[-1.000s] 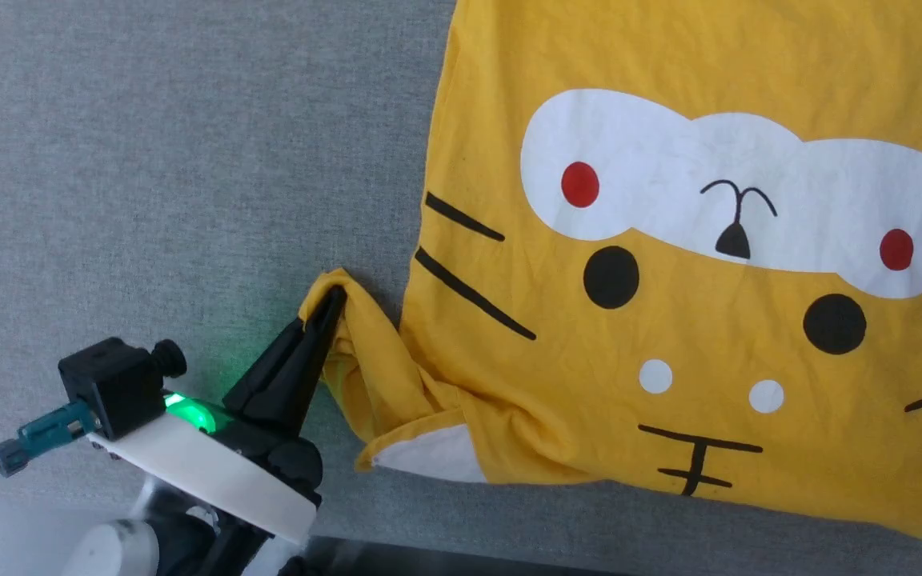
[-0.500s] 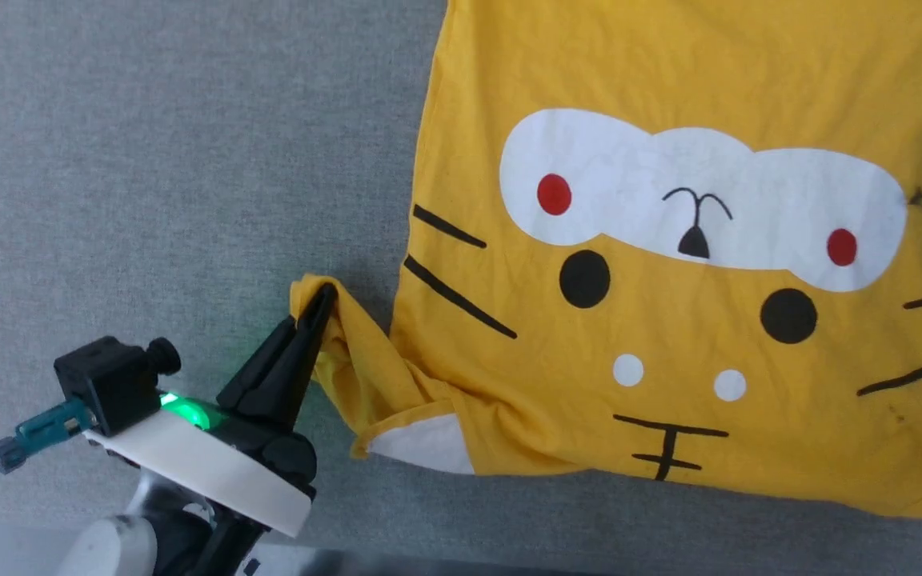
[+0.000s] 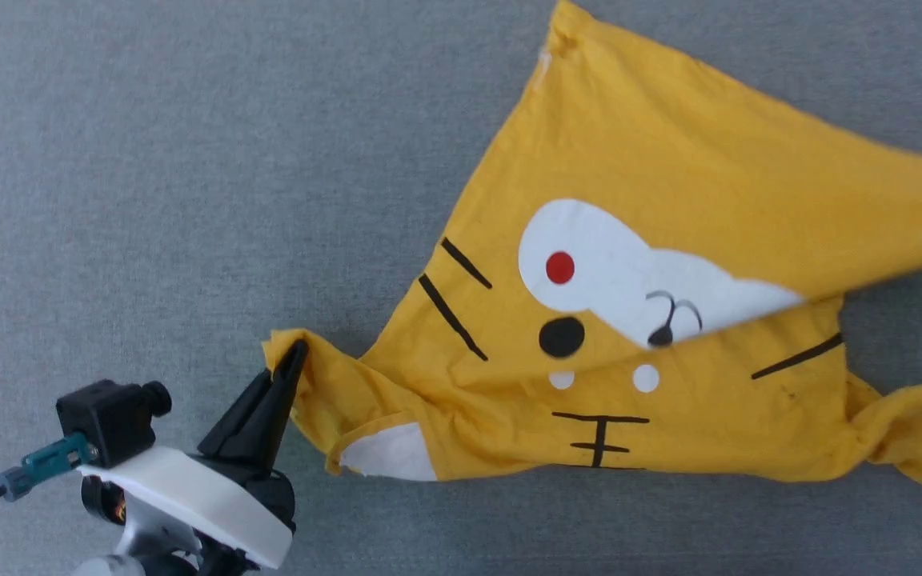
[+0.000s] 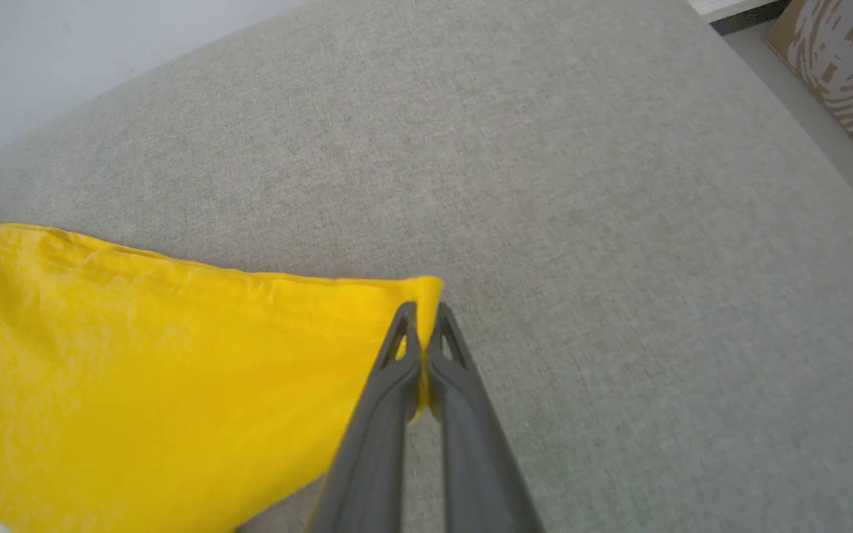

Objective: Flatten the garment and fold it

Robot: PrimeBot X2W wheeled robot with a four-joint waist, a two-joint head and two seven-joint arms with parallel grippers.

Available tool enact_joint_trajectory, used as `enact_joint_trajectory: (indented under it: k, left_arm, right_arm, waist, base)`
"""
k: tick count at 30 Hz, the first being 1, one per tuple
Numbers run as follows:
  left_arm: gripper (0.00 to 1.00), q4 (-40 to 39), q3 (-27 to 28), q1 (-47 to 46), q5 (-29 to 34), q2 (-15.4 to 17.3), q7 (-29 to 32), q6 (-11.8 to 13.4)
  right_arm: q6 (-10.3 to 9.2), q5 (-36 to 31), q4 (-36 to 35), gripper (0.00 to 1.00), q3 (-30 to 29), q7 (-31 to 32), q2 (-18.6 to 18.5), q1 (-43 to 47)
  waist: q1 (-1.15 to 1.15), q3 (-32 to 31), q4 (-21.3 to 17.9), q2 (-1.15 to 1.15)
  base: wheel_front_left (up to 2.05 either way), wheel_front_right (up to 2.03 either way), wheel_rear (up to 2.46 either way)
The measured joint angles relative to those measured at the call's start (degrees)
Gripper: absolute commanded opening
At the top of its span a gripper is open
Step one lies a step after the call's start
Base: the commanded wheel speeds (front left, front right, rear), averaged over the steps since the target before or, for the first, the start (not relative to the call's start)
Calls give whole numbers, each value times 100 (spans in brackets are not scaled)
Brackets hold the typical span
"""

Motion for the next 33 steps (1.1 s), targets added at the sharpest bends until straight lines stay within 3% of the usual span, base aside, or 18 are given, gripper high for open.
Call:
enact_joint_trajectory:
  k: [14, 26, 27, 28, 29, 33]
  left_arm:
    - [0, 4, 32, 536, -73, 44, 59, 163]
    - [0, -119, -23, 611, -73, 88, 193, 214]
    - [0, -123, -30, 611, -73, 90, 210, 216]
    - [0, -126, -43, 611, -71, 90, 212, 224]
    - [0, -130, -54, 611, -71, 90, 215, 230]
    - [0, -163, -112, 611, -71, 88, 241, 231]
  right_arm:
    - [0, 464, -394, 0, -870, 46, 713, 2315]
    - [0, 454, 267, 0, -514, -712, 869, 2797]
    - [0, 455, 367, 30, -475, -776, 873, 2787]
    - [0, 445, 439, 51, -427, -823, 875, 2777]
    - [0, 404, 459, 100, -374, -857, 878, 2764]
    - [0, 265, 193, 100, -91, -782, 756, 2703]
  waist:
    - [-1, -892, -501, 0]
    - [1, -1174, -484, 0]
    - [1, -1189, -475, 0]
    - [1, -1204, -467, 0]
    - [1, -1219, -460, 0]
    - [1, -1266, -423, 0]
  base:
    - [0, 0, 0]
    - [0, 0, 0]
    - [0, 0, 0]
    - [0, 0, 0]
    - [0, 0, 0]
    - [0, 0, 0]
